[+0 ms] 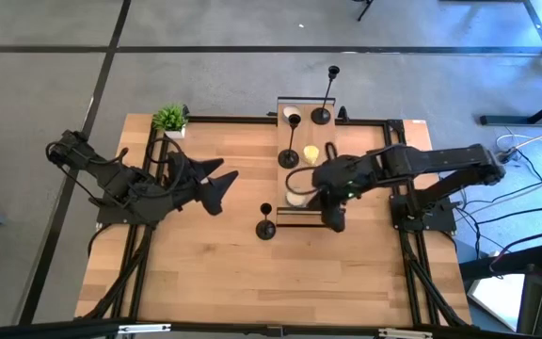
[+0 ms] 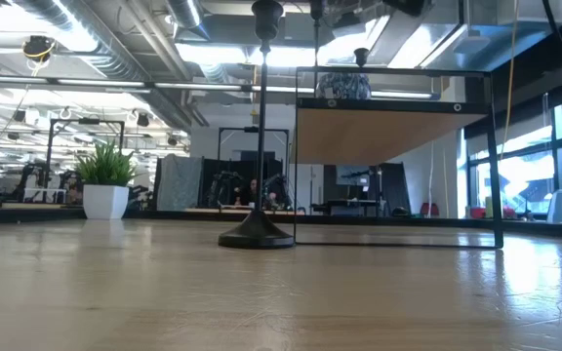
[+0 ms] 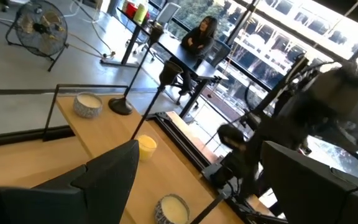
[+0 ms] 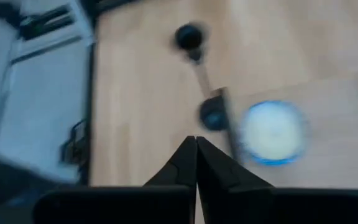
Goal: Pick & Place candle stick holders
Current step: Put the blue candle jar in the bottom left corner of the shelf
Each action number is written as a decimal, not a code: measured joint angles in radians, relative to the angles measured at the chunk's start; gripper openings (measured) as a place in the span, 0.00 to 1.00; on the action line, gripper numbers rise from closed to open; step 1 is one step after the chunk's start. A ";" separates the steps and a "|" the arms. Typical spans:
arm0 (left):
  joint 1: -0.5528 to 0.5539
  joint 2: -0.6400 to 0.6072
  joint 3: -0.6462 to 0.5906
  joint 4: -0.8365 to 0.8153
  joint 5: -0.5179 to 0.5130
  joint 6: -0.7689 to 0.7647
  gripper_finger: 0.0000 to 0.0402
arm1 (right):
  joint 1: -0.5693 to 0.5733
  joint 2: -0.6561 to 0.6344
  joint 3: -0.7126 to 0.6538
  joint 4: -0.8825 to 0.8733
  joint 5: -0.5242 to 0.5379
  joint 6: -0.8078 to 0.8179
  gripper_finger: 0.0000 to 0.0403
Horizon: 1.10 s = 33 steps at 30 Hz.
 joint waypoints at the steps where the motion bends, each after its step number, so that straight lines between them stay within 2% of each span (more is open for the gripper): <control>1: 0.001 0.000 0.000 0.000 -0.007 0.000 0.83 | -0.002 0.015 0.000 0.001 -0.026 0.000 0.01; 6: 0.011 0.002 0.000 0.000 -0.018 0.000 0.83 | -0.005 0.096 0.000 -0.027 -0.068 -0.025 0.01; 13: -0.006 0.034 0.000 0.000 -0.038 0.000 0.83 | -0.006 0.178 0.005 -0.061 0.075 0.005 0.00; 21: -0.018 0.052 0.000 0.000 -0.035 -0.017 0.83 | -0.018 0.192 0.109 -0.142 0.278 0.027 0.00; 27: -0.016 0.052 0.000 0.000 -0.032 -0.017 0.83 | -0.074 0.231 0.115 -0.154 0.187 0.038 0.00; 33: -0.016 0.052 0.000 0.000 -0.036 -0.018 0.83 | -0.075 0.253 0.113 -0.157 0.192 0.043 0.00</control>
